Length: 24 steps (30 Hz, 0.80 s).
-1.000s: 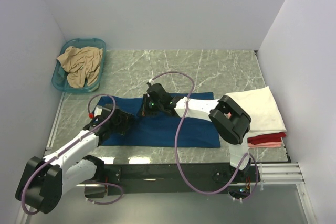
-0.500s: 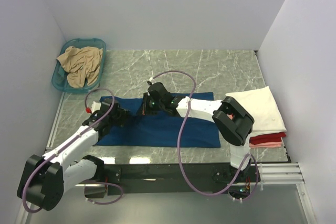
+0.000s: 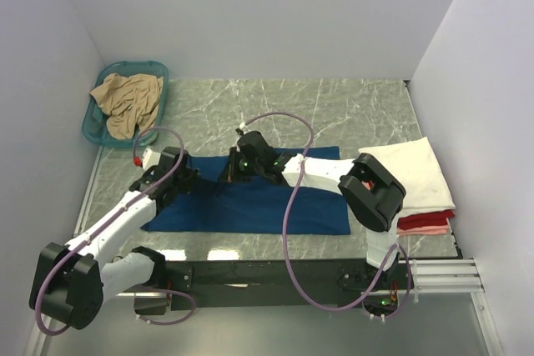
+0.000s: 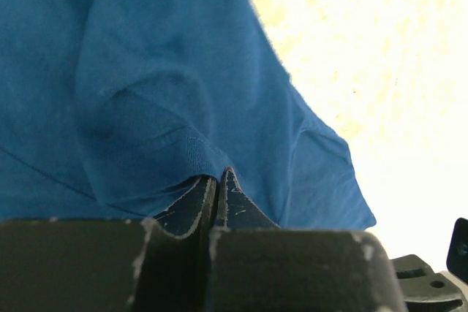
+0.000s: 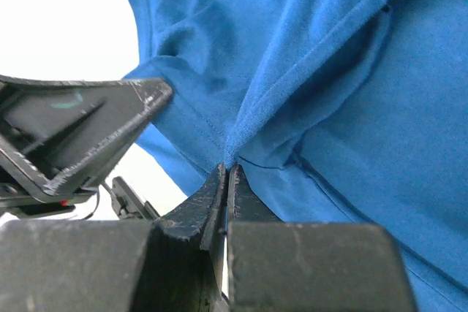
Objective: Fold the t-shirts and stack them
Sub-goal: Fold the tshirt
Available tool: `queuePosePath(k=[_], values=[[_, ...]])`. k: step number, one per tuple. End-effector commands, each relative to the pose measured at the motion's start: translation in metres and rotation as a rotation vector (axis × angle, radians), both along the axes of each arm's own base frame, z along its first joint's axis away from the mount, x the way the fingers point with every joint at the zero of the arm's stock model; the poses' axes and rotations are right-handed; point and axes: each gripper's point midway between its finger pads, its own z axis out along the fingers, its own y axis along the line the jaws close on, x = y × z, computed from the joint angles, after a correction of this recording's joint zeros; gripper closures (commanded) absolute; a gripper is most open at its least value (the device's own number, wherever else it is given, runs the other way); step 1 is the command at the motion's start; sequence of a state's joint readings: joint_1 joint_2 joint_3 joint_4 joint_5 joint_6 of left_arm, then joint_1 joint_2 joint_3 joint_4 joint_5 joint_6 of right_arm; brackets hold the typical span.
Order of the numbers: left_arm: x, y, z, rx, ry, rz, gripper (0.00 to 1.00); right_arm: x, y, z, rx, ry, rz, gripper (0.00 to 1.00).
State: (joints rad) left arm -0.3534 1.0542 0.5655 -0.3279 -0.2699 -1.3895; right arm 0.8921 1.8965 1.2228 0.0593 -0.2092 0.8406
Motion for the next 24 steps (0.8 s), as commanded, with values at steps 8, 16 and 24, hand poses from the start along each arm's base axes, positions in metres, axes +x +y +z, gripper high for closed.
queuePosePath(k=[8,16,24], values=[[0.034,0.028,0.049,0.306,-0.046,-0.065,0.99,0.014,-0.015,0.031,0.016,-0.064,-0.027,0.68],[0.041,0.028,0.062,0.379,-0.043,-0.138,0.99,0.085,-0.174,0.031,-0.132,-0.064,-0.360,0.52],[0.043,0.018,0.065,0.349,-0.062,-0.186,0.99,0.127,-0.322,-0.006,-0.366,0.016,-0.654,0.57]])
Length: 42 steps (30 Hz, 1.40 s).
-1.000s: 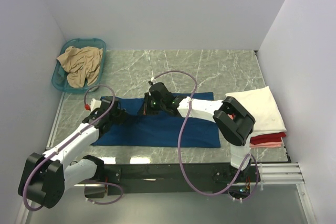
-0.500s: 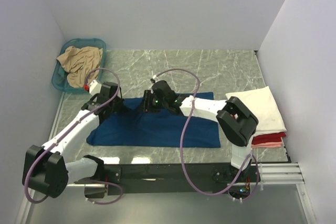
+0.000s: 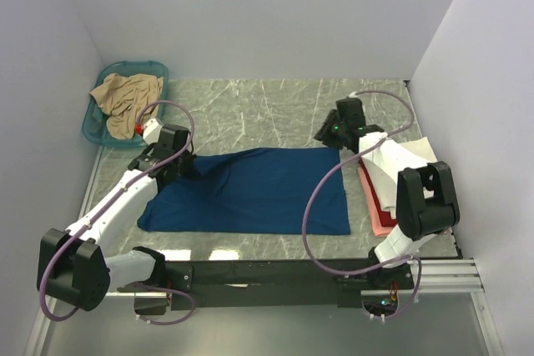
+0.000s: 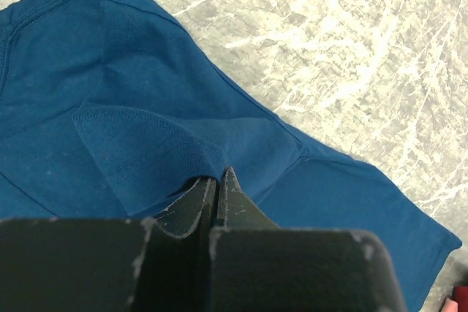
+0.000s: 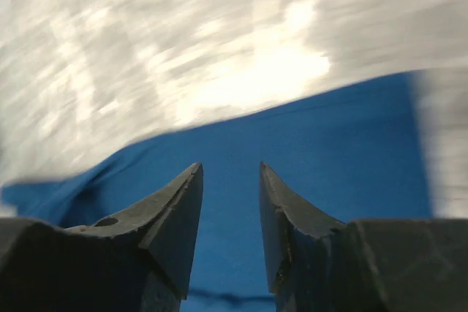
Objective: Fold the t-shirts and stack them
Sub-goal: Fold the tshirt
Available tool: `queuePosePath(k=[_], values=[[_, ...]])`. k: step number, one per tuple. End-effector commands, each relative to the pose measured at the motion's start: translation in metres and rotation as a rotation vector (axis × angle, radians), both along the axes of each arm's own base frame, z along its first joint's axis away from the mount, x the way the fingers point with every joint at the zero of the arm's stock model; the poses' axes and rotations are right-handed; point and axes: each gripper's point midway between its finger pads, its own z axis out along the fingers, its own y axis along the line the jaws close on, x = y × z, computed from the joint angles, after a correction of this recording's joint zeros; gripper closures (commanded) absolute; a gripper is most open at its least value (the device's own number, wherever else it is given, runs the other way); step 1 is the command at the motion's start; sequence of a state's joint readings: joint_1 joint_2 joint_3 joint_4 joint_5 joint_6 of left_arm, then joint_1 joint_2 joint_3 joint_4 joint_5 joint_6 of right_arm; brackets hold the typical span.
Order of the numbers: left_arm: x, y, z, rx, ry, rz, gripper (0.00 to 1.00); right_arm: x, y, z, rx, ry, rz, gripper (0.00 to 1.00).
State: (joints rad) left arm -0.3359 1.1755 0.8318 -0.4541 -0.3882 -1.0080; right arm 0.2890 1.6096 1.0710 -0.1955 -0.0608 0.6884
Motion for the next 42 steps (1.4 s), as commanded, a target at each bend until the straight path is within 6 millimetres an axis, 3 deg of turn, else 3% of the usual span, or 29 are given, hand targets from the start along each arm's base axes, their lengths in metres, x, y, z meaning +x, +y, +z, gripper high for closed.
queuePosePath(k=[1,2,5,9,16,31,37,42], values=[[0.010,-0.005,0.019,-0.007,-0.043,-0.035,0.99,-0.003,-0.049,-0.027,-0.118,0.096,-0.064,0.57],[0.010,-0.006,0.020,-0.011,-0.043,-0.039,0.99,0.003,-0.066,-0.031,-0.128,0.115,-0.101,0.57],[0.012,-0.012,0.022,-0.028,-0.050,-0.060,0.99,0.007,-0.088,-0.057,-0.155,0.190,-0.130,0.60],[0.014,-0.013,0.025,-0.029,-0.054,-0.069,0.99,0.011,-0.102,-0.073,-0.166,0.226,-0.153,0.60],[0.017,-0.012,0.029,-0.018,-0.062,-0.070,0.99,0.024,-0.116,-0.074,-0.159,0.218,-0.190,0.60],[0.026,-0.013,0.033,-0.009,-0.070,-0.062,0.99,0.034,-0.105,-0.084,-0.109,0.231,-0.166,0.61],[0.033,-0.011,0.037,0.002,-0.072,-0.058,0.99,0.035,-0.102,-0.083,-0.097,0.231,-0.158,0.73],[0.038,-0.009,0.042,0.006,-0.078,-0.054,0.99,0.037,-0.101,-0.082,-0.092,0.228,-0.157,0.76]])
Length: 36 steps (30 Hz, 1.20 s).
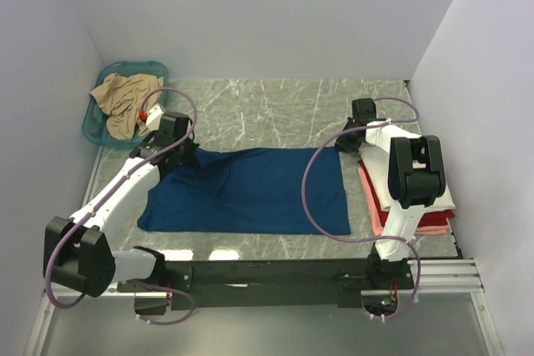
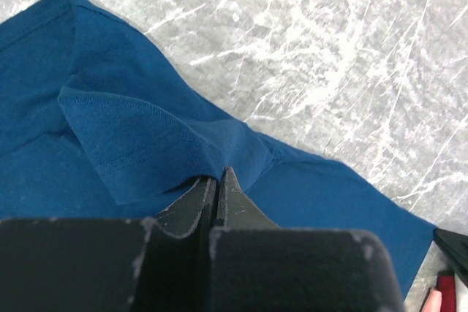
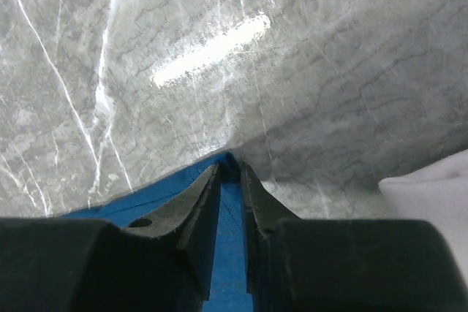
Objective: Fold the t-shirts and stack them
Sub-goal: Fold the tshirt
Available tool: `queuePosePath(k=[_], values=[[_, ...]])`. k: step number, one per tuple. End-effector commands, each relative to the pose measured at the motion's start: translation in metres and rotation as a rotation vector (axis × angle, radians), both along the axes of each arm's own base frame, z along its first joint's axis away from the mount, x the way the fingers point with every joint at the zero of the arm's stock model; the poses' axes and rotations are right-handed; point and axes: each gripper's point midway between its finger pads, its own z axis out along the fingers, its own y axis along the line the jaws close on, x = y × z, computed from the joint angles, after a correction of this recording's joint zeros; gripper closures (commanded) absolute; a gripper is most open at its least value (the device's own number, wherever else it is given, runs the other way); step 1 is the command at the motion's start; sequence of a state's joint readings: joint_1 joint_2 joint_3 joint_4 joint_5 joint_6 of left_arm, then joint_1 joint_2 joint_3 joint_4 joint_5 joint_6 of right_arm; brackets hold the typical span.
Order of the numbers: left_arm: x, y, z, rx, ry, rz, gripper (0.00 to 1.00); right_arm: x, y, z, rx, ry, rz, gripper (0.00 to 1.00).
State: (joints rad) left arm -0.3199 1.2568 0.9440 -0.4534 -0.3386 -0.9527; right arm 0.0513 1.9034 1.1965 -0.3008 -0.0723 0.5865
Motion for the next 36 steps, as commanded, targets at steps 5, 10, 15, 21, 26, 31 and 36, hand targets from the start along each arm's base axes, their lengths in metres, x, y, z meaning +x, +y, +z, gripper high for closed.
queuePosePath(k=[5,10,15,21,26,31,36], values=[[0.016,0.001,0.024,0.003,-0.066,-0.003,0.99,0.016,0.001,0.013,0.010,-0.041,0.000,0.68],[0.016,0.000,0.022,0.000,-0.060,-0.007,0.99,0.020,0.001,0.018,0.010,-0.053,-0.002,0.62],[0.017,0.000,0.020,0.000,-0.057,-0.006,0.99,0.019,0.004,0.014,0.012,-0.039,0.005,0.62],[0.018,-0.001,0.020,0.001,-0.057,-0.009,0.99,0.013,0.004,0.009,-0.001,-0.026,0.000,0.63],[0.018,-0.002,0.021,-0.004,-0.058,-0.014,0.99,0.015,0.007,0.009,-0.006,-0.020,0.007,0.66],[0.020,0.000,0.022,0.008,-0.056,-0.016,0.99,0.015,0.011,0.010,-0.008,-0.020,0.015,0.88],[0.018,0.002,0.023,0.010,-0.054,-0.018,1.00,0.013,0.008,0.021,-0.015,-0.051,0.013,1.00]])
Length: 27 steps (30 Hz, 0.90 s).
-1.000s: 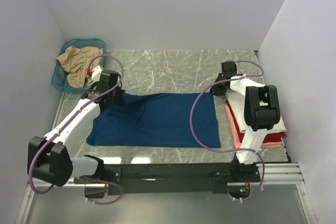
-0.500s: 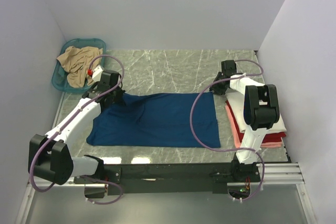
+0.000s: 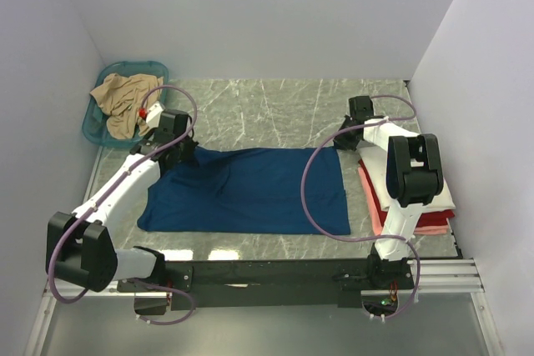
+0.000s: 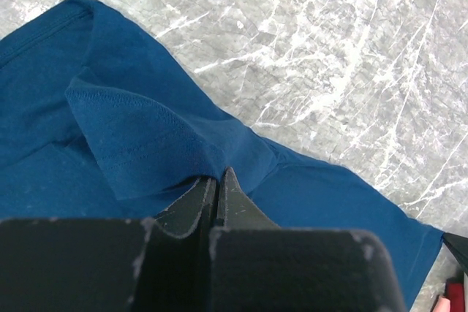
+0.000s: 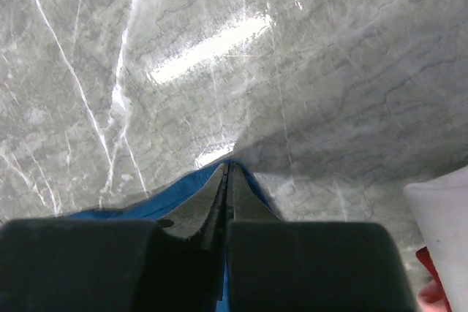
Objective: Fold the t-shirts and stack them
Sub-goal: Fold the tshirt
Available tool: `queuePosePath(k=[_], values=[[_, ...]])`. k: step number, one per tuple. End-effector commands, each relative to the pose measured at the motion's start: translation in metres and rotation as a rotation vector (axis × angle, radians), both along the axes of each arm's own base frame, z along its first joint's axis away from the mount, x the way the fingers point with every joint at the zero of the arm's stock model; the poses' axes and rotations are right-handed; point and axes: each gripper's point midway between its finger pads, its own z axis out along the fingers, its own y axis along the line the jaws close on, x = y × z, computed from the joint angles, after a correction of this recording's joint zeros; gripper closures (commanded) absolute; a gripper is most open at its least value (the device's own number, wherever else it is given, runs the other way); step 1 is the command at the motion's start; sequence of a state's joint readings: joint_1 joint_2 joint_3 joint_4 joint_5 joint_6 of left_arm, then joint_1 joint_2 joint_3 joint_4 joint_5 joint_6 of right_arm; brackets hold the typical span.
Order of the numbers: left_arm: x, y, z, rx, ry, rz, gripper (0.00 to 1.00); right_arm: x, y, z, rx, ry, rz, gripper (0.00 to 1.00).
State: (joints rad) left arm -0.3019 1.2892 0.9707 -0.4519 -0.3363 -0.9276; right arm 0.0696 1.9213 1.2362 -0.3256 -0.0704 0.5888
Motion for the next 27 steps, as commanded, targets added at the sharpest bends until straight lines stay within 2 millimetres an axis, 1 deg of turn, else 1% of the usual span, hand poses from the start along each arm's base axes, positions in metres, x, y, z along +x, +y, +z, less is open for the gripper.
queuePosePath(k=[1,5,7,12,14,17,18,19,20,21,22,23,25,26,27], values=[[0.009,-0.001,0.024,-0.008,-0.062,-0.016,0.99,0.008,0.000,0.021,-0.016,-0.061,-0.004,1.00],[0.006,0.004,0.030,-0.004,-0.072,-0.012,0.99,0.002,-0.004,0.031,-0.026,-0.083,-0.018,1.00],[0.003,0.007,0.032,-0.001,-0.075,-0.013,0.99,-0.001,-0.005,0.040,-0.027,-0.108,-0.022,1.00],[-0.005,0.011,0.031,-0.007,-0.073,-0.008,0.99,-0.012,-0.007,0.058,-0.026,-0.155,-0.027,1.00],[-0.011,0.013,0.029,-0.014,-0.073,-0.008,0.99,-0.016,-0.007,0.060,-0.026,-0.158,-0.027,1.00],[-0.020,0.015,0.025,-0.026,-0.070,-0.002,1.00,-0.027,-0.006,0.064,-0.016,-0.171,-0.023,1.00],[-0.023,0.015,0.027,-0.035,-0.081,-0.001,0.99,-0.032,-0.005,0.065,-0.009,-0.177,-0.022,1.00],[-0.026,0.016,0.022,-0.037,-0.070,0.002,0.99,-0.035,-0.005,0.066,-0.005,-0.178,-0.021,1.00],[-0.029,0.016,0.020,-0.041,-0.065,0.001,0.99,-0.042,-0.005,0.062,-0.001,-0.172,-0.020,1.00],[-0.032,0.016,0.021,-0.051,-0.070,0.004,0.99,-0.045,-0.005,0.068,0.000,-0.187,-0.020,1.00],[-0.036,0.017,0.015,-0.053,-0.060,0.006,1.00,-0.048,-0.005,0.069,0.002,-0.191,-0.020,1.00],[-0.038,0.017,0.014,-0.056,-0.057,0.007,0.99,-0.056,-0.005,0.070,0.009,-0.198,-0.020,1.00],[-0.046,0.020,0.011,-0.062,-0.056,0.019,0.99,-0.063,-0.003,0.072,0.024,-0.209,-0.017,1.00],[-0.048,0.021,0.010,-0.063,-0.054,0.025,0.99,-0.071,-0.003,0.067,0.024,-0.197,-0.015,1.00],[-0.051,0.022,0.011,-0.071,-0.060,0.031,0.99,-0.074,-0.003,0.072,0.029,-0.213,-0.017,1.00]])
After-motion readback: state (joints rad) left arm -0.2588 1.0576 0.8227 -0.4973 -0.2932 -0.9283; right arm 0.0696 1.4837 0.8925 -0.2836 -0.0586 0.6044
